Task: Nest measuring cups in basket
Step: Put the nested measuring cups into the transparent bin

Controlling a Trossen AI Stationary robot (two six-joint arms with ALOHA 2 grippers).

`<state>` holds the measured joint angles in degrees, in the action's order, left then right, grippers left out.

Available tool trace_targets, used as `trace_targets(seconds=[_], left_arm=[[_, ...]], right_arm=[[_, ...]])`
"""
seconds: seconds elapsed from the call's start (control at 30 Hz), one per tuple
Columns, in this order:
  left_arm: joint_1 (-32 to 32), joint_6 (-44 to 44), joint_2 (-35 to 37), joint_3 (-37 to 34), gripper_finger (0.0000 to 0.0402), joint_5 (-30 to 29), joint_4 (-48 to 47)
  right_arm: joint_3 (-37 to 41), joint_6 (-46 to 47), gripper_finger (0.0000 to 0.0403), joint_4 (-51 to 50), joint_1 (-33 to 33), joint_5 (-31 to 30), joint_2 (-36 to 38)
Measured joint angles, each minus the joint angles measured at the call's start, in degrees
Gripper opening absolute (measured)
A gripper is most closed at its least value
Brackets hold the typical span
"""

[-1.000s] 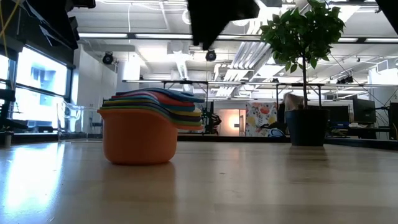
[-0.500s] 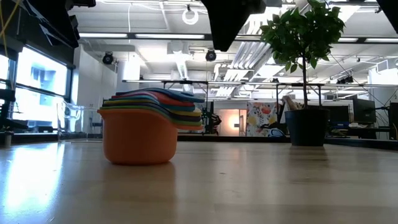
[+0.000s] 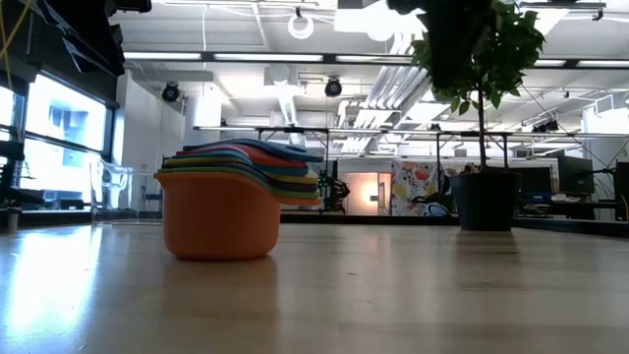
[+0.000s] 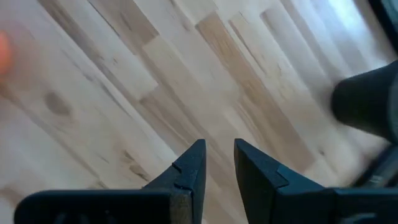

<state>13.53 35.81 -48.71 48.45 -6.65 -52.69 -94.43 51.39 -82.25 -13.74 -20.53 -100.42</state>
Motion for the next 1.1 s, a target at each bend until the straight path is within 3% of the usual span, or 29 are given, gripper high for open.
trace_targets(seconds=[0.33,0.7,1.1], left_arm=[[-0.01,6.05,-0.02,0.0,0.0062,-3.12,0.02],[-0.01,16.27,-0.02,0.0,0.0062,-6.95,0.42],[-0.01,21.12,-0.02,0.01,0.0062,-10.32,7.48]], right_arm=[[31.62,-3.83,0.0075,29.44,0.17,-5.17,25.92],[58.8,-14.35,0.0075,58.09,0.77,-6.22,47.05],[77.11,-16.67,0.0075,69.36,4.98,-4.29,65.72]])
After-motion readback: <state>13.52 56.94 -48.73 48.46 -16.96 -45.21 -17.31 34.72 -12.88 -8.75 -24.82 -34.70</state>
